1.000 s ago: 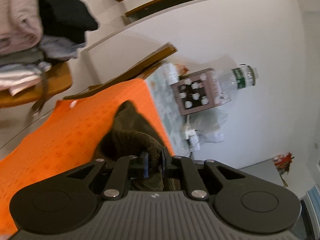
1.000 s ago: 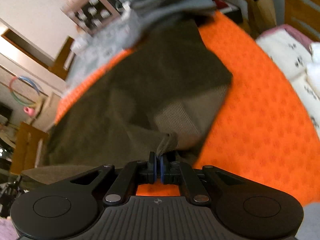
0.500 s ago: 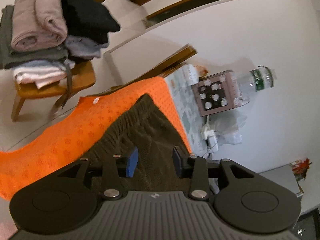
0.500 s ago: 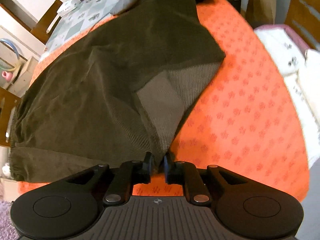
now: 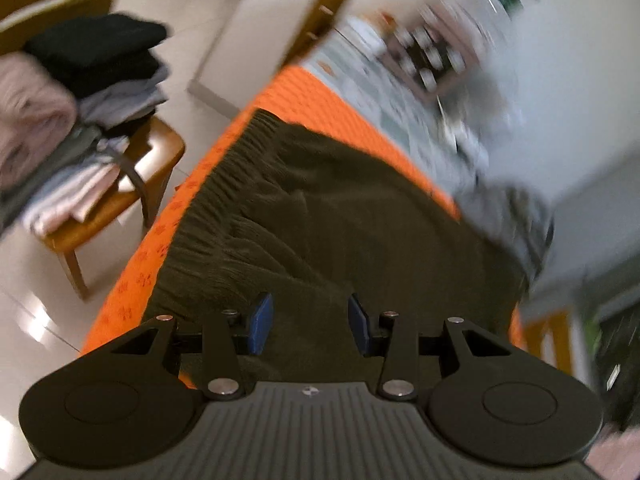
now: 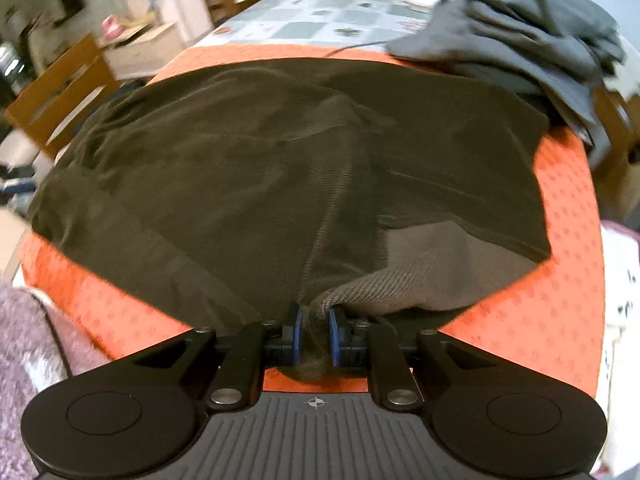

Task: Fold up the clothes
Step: 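Lower the olive trousers onto the orange mat with both grippers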

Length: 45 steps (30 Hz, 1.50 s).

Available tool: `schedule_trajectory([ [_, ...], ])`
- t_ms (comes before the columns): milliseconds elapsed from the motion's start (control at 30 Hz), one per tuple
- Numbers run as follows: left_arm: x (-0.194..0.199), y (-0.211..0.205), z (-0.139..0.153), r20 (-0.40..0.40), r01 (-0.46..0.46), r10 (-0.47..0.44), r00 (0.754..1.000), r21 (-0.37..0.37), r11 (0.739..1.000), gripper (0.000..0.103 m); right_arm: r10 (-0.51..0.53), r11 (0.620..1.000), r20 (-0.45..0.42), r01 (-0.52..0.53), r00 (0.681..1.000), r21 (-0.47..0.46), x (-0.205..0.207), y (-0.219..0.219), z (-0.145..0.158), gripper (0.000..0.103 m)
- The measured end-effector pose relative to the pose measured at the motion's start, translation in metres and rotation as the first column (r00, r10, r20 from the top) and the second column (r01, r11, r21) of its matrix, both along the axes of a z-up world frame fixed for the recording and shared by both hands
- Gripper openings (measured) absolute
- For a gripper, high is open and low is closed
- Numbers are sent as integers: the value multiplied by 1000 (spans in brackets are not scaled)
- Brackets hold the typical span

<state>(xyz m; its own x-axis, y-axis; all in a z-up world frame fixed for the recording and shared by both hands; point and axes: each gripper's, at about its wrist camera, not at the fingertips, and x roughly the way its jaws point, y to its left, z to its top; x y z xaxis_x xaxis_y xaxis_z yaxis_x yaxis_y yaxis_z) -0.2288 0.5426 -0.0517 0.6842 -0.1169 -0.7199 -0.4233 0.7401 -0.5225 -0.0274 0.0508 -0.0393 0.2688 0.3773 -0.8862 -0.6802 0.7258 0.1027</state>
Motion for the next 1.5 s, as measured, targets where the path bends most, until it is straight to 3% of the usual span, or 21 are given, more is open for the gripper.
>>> schedule_trajectory([
  [67,9,-10,0,-40,112,-109,993,88,990,46,39,999,3,-39,999,-32,-4,5,0,23],
  [200,22,-27,-8,-123,301,-282,952,196,933,46,56,994,-2,-56,998,-99,-6,4,-5,24],
  [333,32,-37,-15,-184,430,-393,901,258,865,46,48,992,-1,-48,999,-115,-12,-1,-3,24],
  [500,43,-46,-19,-233,529,-476,848,318,787,48,58,991,-27,-61,998,-117,-19,-2,0,24],
  [600,48,-54,-19,-270,587,-522,809,373,718,48,76,989,-61,-83,995,-122,-25,0,0,25],
  [867,58,-67,-34,-407,742,-626,665,454,493,48,100,991,-78,-106,992,-78,-36,12,-2,26],
  [1067,57,-64,-51,-473,805,-665,577,469,365,41,186,982,-33,-187,982,-34,-36,36,-4,26],
  [1133,57,-63,-53,-469,810,-679,565,473,347,40,229,973,-14,-229,973,-24,-36,48,-6,26],
  [1267,55,-56,-54,-452,806,-690,566,478,348,30,316,949,24,-316,948,-27,-37,70,-14,28],
  [1300,54,-55,-54,-447,803,-688,572,479,356,20,341,940,31,-340,939,-32,-37,76,-17,29],
  [1367,53,-52,-54,-436,794,-684,585,479,374,10,388,921,39,-387,921,-45,-38,86,-24,31],
  [1500,46,-51,-47,-402,767,-674,620,491,412,5,500,864,48,-495,865,-92,-44,104,-38,33],
])
